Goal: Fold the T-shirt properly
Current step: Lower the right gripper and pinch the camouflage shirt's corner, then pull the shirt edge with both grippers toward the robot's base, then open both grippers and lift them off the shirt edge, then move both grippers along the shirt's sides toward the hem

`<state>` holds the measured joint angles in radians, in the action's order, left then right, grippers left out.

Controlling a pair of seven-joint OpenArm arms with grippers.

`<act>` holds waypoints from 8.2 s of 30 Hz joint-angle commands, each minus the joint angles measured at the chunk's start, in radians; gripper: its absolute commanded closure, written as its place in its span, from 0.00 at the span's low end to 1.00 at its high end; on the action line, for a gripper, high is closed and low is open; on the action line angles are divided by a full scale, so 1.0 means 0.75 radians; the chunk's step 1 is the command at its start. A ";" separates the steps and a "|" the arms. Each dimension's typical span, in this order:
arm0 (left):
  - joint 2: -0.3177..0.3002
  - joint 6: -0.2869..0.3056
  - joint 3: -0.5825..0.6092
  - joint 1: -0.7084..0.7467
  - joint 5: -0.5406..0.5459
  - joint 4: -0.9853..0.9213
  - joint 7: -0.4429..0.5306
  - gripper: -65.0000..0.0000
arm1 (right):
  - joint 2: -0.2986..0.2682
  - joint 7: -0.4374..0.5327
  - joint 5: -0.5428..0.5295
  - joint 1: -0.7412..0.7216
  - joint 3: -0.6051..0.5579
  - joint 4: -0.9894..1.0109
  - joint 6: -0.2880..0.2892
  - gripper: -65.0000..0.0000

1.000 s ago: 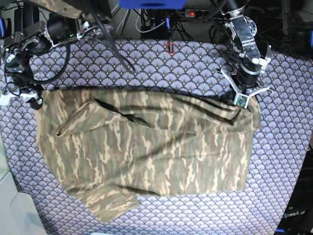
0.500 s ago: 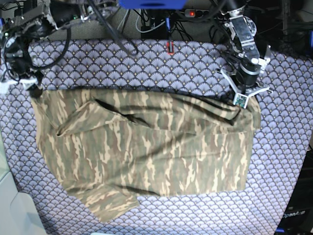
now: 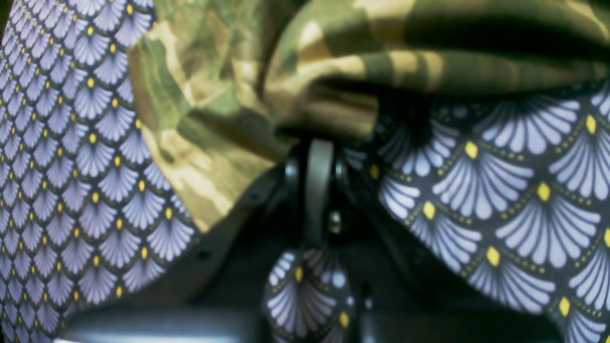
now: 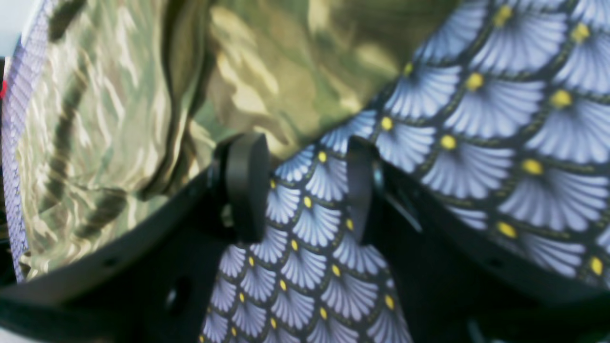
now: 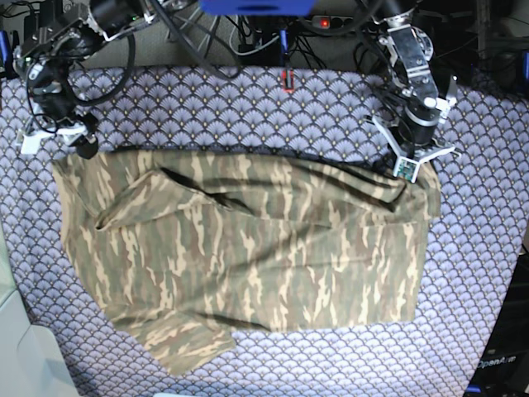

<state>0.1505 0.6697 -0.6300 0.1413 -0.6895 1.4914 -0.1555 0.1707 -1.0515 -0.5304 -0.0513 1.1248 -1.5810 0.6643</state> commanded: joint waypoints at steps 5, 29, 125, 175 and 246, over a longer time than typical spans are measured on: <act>0.009 0.038 0.008 0.013 -0.015 0.001 -0.037 1.00 | -0.018 0.063 -0.043 -0.016 -0.022 -0.012 -0.054 0.57; 0.009 0.038 0.008 0.007 -0.015 0.007 -0.037 1.00 | -0.018 0.288 -0.049 -0.031 -0.187 0.211 -0.193 0.56; 0.009 0.038 -0.219 0.261 0.380 0.085 -0.039 0.68 | -0.222 0.243 -0.043 0.391 -0.196 -0.072 -0.187 0.69; 0.009 0.038 -0.221 0.338 0.483 0.449 -0.293 0.65 | -0.362 0.249 -0.040 0.546 -0.255 -0.295 -0.195 0.70; 0.009 -0.200 0.150 -0.210 0.483 0.492 -0.907 0.65 | -0.454 0.192 0.880 -0.008 -0.885 -0.309 -0.111 0.70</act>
<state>0.1581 0.5236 -0.5213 0.0002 -0.3344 1.8454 -0.8562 -0.1574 -0.9199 0.1322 -0.0444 0.4595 -1.7962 0.5789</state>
